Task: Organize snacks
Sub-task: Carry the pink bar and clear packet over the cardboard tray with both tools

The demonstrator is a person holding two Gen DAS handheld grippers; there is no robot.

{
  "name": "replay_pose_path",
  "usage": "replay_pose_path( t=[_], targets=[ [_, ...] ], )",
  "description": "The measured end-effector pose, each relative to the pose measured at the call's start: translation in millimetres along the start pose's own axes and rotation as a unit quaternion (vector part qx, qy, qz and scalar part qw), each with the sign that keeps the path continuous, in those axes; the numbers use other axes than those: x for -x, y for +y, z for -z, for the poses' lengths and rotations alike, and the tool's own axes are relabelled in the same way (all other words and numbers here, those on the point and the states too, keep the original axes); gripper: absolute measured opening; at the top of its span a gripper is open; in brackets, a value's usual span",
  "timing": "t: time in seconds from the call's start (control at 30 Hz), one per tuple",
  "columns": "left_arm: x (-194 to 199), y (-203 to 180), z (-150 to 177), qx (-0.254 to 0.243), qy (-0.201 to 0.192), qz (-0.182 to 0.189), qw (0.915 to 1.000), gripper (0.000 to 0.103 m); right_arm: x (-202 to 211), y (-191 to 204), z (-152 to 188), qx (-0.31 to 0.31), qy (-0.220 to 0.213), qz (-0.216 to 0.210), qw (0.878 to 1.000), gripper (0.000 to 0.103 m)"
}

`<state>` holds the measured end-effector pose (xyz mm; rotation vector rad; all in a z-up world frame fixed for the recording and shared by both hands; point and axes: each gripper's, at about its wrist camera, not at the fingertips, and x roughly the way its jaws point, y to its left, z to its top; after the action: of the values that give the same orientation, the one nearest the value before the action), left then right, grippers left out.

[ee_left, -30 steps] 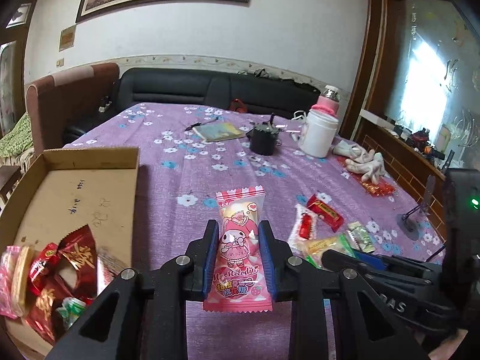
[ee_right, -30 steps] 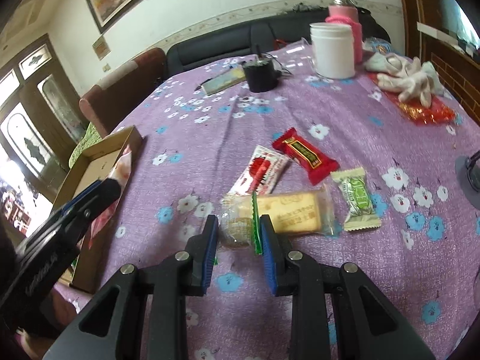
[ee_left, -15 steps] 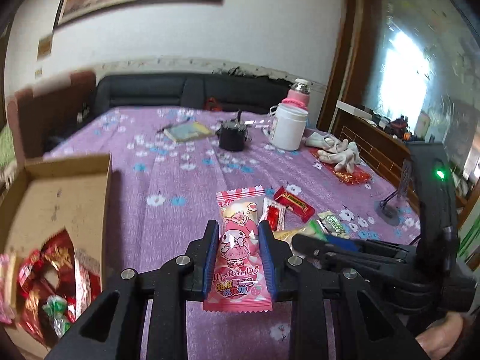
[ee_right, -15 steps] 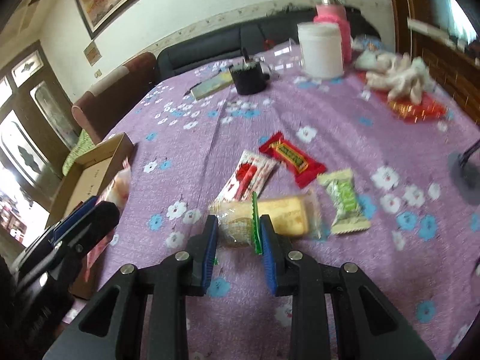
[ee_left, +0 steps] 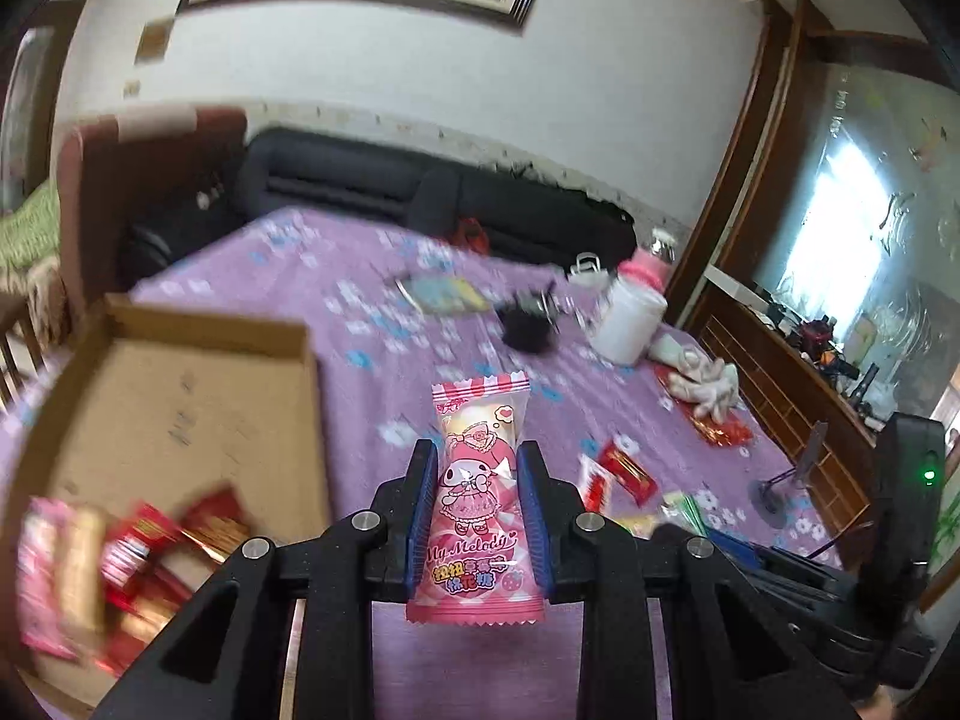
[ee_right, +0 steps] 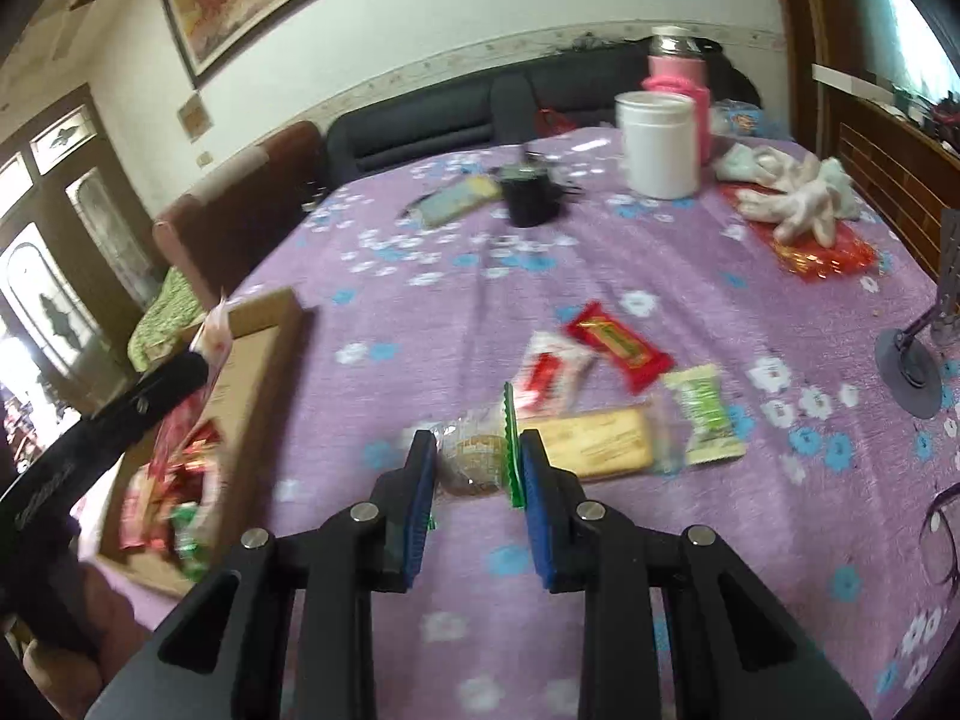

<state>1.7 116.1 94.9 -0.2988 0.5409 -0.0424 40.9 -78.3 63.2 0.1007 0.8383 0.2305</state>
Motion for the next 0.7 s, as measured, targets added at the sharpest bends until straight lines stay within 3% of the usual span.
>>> replay_pose_path(
  t=[0.17,0.3,0.37,0.57,0.7],
  targets=[
    [21,51,-17,0.009,0.004,-0.017,0.9998,0.028,-3,56,-3,0.025,0.014,-0.049,0.998,0.027],
    [10,103,-22,0.029,0.025,-0.062,0.9973,0.028,-21,112,-3,0.048,0.028,-0.09,0.994,0.027],
    [0,127,-20,0.044,0.036,-0.107,0.9927,0.028,-33,136,1,0.058,0.038,-0.104,0.992,0.027],
    [-7,156,-12,0.068,0.044,-0.158,0.9841,0.029,-70,188,17,0.104,0.069,-0.114,0.986,0.027],
    [-10,161,-8,0.08,0.053,-0.161,0.9823,0.029,-89,202,33,0.133,0.079,-0.103,0.983,0.027]
  ],
)
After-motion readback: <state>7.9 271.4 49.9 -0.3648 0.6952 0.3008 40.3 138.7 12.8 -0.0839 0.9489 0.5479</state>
